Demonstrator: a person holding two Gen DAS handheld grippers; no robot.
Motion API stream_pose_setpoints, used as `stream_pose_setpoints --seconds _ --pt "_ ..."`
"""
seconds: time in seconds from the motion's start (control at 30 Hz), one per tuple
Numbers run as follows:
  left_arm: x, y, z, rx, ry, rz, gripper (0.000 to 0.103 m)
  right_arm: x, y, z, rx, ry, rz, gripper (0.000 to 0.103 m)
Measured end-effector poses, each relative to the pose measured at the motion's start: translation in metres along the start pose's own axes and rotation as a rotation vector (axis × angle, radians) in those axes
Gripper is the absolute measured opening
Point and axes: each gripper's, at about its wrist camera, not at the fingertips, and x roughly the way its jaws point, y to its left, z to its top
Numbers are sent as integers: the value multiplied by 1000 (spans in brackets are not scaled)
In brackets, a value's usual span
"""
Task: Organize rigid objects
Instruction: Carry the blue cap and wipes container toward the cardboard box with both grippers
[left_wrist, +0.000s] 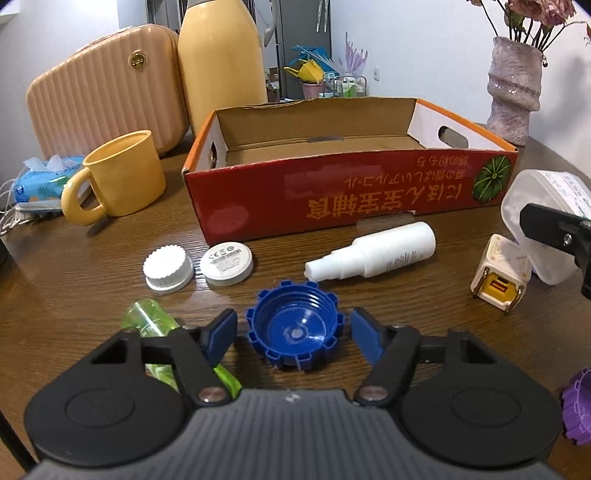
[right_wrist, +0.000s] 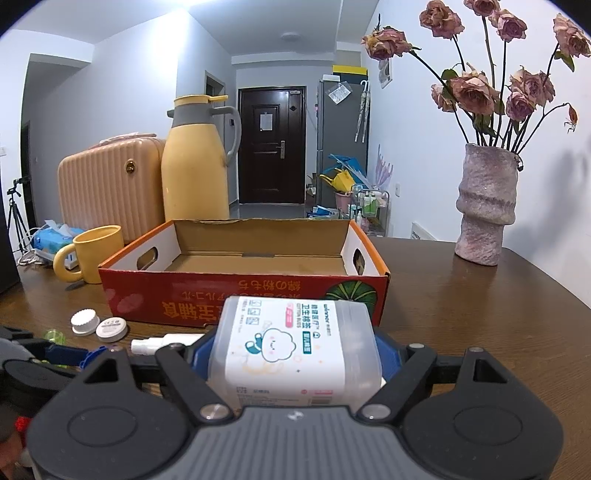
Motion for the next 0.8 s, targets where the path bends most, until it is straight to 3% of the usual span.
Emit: stream_pose_setpoints --seconds 0.07,0.27,0.8 --pt "0 2 -1 -9 -3 -28 54 0 0 0 0 -1 2 82" --pt "-3 0 -1 -8 -22 -26 55 -1 0 0 1 -5 5 82" --pt "-65 0 13 -26 -233 -38 54 -11 -2 10 19 -36 37 82"
